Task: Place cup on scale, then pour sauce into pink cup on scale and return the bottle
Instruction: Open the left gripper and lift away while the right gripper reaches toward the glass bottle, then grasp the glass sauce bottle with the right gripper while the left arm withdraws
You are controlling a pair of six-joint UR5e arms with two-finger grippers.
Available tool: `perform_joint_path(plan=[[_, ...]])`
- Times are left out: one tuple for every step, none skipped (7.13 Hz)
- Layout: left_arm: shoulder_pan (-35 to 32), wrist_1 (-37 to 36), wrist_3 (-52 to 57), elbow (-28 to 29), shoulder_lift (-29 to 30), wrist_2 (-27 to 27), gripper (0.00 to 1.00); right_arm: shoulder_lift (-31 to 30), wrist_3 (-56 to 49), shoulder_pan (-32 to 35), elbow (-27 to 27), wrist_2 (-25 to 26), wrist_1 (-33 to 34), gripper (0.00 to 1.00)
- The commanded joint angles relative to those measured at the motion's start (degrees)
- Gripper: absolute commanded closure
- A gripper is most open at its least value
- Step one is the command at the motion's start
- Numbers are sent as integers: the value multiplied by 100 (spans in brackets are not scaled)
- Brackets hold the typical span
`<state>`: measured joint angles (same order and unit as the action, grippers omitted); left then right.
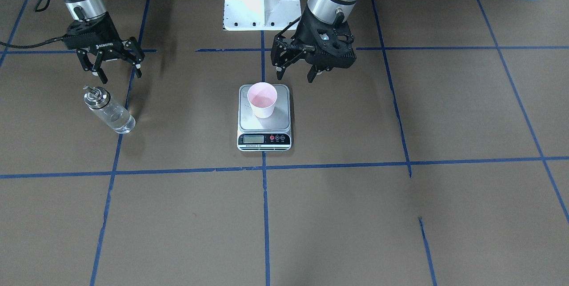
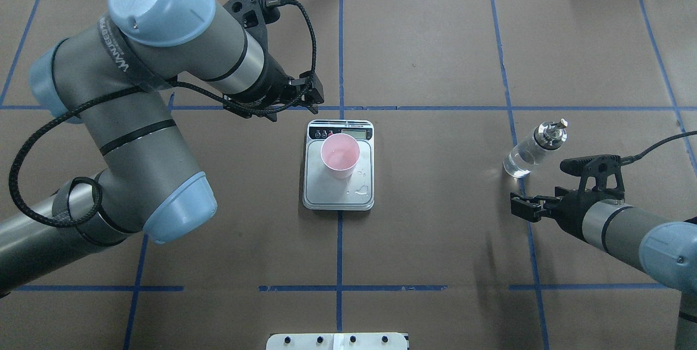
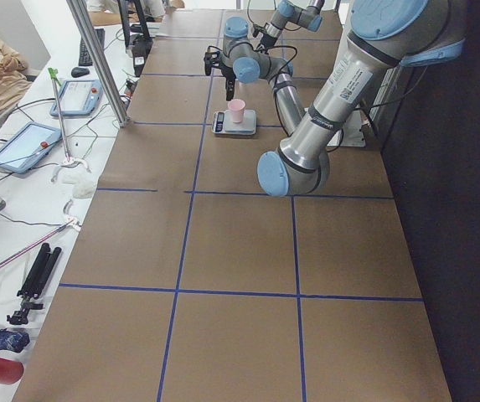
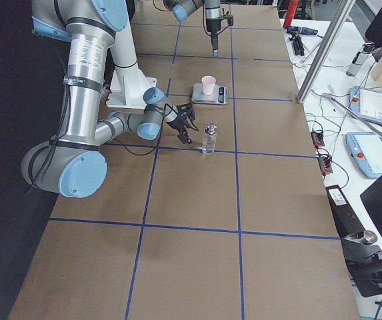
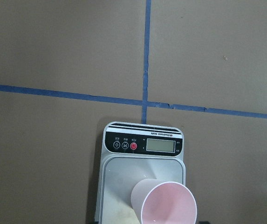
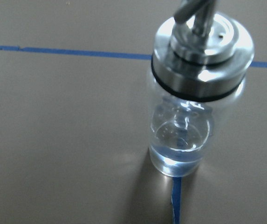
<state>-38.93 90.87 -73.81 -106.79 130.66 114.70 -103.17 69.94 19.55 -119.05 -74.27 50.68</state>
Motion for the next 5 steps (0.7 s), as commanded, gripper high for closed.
perform_joint_path(plan=[[-1,1,103,-43,-415,-402,23,-1,518,-232,-5,1235,179,0],[-70,-25,661,-96,-540,-413,23,16,599,-224,126,1448,162,0],[-306,-34,1040,-175,-706,-413,23,60,686,-233,162,1616,170,0],[-413,-35,1601,-472,-1309,-431,23,217,861,-233,337,1774,162,0],[-570,-43,2059,-692,-1689,-561,23,288,863,-241,452,1958,153,0]])
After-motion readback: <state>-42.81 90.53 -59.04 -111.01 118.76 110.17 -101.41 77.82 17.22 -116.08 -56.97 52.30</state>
